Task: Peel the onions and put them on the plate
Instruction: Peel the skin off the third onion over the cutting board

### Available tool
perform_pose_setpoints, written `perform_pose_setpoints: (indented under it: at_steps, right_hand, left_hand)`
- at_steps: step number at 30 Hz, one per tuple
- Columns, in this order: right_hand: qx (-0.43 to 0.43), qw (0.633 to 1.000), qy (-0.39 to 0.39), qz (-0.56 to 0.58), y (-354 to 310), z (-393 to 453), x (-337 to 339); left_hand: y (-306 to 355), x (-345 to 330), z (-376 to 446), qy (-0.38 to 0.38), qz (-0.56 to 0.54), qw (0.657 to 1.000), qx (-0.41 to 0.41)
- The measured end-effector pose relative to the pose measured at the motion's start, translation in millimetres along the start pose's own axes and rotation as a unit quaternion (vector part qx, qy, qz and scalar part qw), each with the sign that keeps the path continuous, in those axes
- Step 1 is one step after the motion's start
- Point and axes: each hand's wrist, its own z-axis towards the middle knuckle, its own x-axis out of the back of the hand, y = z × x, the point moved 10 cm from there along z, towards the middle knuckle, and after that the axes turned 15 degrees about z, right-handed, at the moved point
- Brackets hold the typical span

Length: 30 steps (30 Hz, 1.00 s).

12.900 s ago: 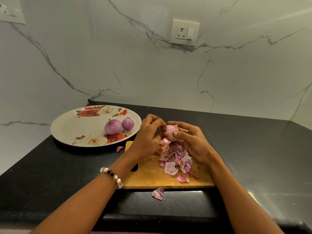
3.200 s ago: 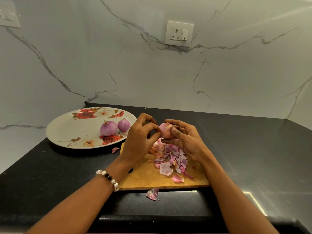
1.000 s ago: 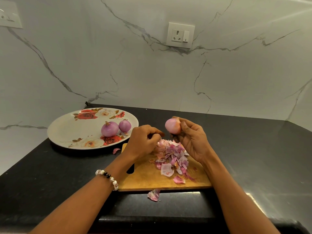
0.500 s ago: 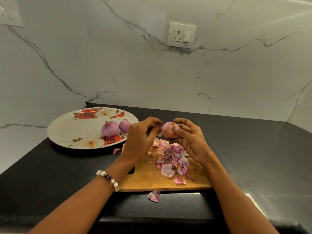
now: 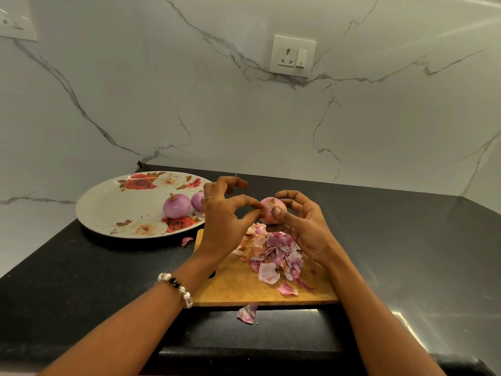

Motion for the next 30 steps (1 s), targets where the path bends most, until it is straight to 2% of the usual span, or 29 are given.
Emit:
perform_pose_setpoints:
  at_steps: [12, 20, 30]
  right_hand:
    - [0.008, 1.0, -0.01, -0.023, -3, -2, -3]
    - [0.013, 1.0, -0.007, 0.003, -5, -3, -5]
    - [0.008, 0.999, -0.028, -0.015, -1, -1, -4]
  left_hand:
    - [-2, -15, -1, -0.05, 0.006, 0.999, 0.001]
    - [-3, -6, 1, -0.023, 0.01, 1.0, 0.002]
    - [12, 2, -3, 0.002, 0.023, 0.998, -0.052]
